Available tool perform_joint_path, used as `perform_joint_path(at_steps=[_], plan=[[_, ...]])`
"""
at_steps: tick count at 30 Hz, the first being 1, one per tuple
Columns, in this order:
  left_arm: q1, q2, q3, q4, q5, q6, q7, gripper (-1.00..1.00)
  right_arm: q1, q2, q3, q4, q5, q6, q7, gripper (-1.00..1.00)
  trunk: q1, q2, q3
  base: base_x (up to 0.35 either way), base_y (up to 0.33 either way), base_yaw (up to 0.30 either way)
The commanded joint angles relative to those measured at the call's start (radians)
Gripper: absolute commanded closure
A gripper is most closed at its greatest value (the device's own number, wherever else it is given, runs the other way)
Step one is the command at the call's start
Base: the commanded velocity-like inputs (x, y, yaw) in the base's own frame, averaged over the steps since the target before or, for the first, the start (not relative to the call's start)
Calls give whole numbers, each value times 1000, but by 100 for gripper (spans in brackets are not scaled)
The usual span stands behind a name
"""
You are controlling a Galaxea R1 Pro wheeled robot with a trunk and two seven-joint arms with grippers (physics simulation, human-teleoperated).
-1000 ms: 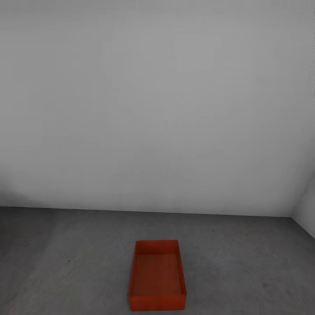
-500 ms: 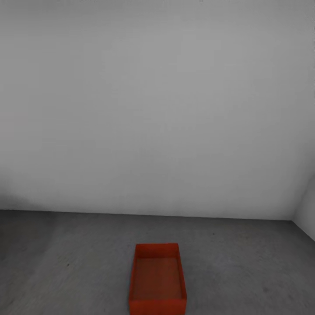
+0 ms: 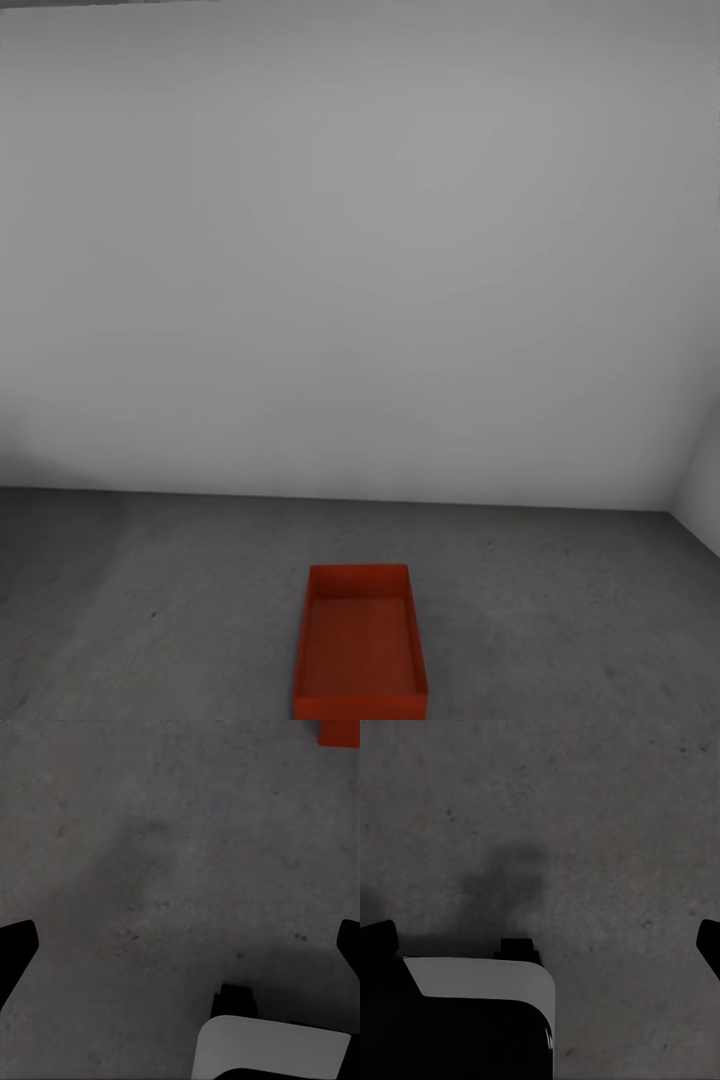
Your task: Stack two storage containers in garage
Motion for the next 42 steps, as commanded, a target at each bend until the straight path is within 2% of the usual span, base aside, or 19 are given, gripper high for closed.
perform_joint_path(at_steps=[1, 28, 38, 41, 42], plan=[[-1, 0, 5, 0, 3, -2, 1, -100, -1, 1, 8, 3, -4, -5, -4, -100, 0, -1, 0, 0, 0, 0], [-1, 0, 5, 0, 3, -2, 1, -100, -1, 7, 9, 4, -1, -7, -4, -100, 0, -1, 44, 0, 0, 0], [-1, 0, 5, 0, 2, -2, 1, -100, -1, 2, 4, 3, -4, -1, -6, -100, 0, -1, 46, 0, 0, 0], [5, -24, 10, 3, 9, 4, 0, -100, -1, 0, 5, 2, 0, -1, -5, -100, 0, -1, 46, 0, 0, 0], [23, -28, 10, 4, 9, 3, 0, -100, -1, 0, 5, 2, 2, -1, -5, -100, 0, -1, 46, 0, 0, 0]])
